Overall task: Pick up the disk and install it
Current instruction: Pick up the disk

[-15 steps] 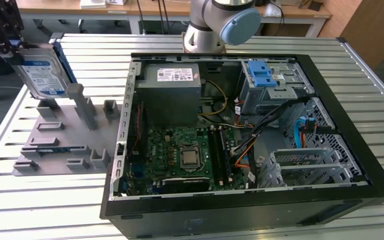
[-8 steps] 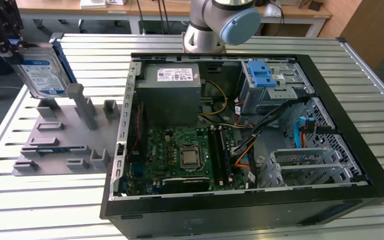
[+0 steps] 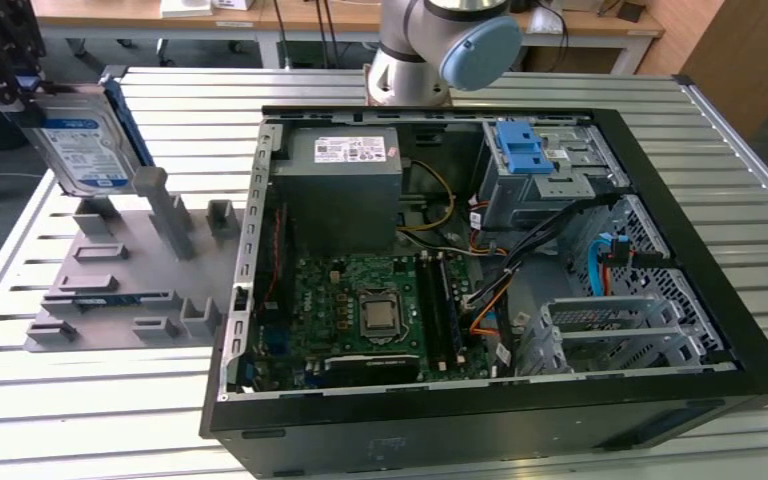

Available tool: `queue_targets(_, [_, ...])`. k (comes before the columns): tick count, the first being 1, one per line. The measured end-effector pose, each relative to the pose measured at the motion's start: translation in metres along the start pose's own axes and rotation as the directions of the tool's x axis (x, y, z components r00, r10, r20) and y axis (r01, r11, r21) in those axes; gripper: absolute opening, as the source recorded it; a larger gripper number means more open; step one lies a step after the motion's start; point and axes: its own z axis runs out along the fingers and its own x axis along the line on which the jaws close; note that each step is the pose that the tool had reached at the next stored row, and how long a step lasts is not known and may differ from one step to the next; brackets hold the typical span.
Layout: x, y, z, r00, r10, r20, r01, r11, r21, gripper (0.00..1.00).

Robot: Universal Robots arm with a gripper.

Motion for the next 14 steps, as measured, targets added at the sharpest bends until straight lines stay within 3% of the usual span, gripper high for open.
queue_targets(14, [-0.0001, 0.0, -0.0035, 1.0, 0.0, 0.0, 0.0, 1.0, 0.0, 0.36])
